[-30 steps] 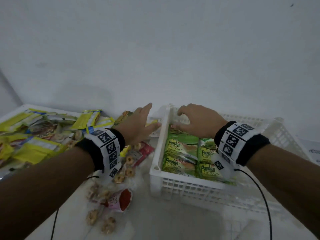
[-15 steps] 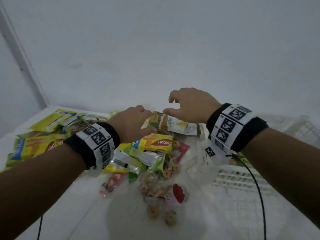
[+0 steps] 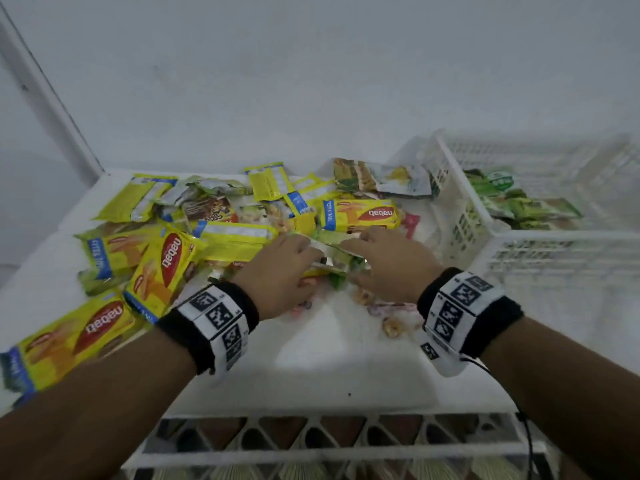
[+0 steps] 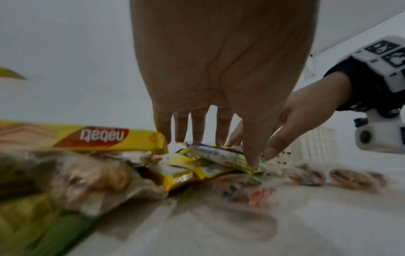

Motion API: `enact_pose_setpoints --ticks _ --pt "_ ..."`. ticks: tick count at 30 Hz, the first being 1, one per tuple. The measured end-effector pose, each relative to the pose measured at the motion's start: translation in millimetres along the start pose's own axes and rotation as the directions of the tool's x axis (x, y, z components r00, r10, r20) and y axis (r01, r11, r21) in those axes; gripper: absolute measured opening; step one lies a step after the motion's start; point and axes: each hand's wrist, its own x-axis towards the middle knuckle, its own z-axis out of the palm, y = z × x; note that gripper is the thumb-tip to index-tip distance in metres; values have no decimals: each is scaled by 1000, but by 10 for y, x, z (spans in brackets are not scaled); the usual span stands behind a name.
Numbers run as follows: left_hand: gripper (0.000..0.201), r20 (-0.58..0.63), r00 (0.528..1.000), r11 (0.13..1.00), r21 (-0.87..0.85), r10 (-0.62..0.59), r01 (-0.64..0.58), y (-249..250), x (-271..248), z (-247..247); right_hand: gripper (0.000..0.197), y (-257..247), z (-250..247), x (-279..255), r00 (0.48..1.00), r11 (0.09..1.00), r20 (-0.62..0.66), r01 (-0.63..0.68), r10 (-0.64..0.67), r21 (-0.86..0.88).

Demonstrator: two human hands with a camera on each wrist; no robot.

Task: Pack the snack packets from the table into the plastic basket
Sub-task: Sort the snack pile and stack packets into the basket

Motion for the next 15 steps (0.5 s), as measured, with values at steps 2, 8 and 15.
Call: enact_pose_setpoints --ticks 2,8,15 --pt "53 -36 999 999 34 -17 18 -17 15 50 50 16 34 -9 1000 999 -14 15 -15 -30" --pt "46 -111 993 991 121 -36 49 -83 118 94 42 213 30 49 996 995 -40 -82 80 -49" --pt "21 -220 974 986 145 -45 78 -105 45 -96 34 465 -35 29 987 989 -89 -138 133 -46"
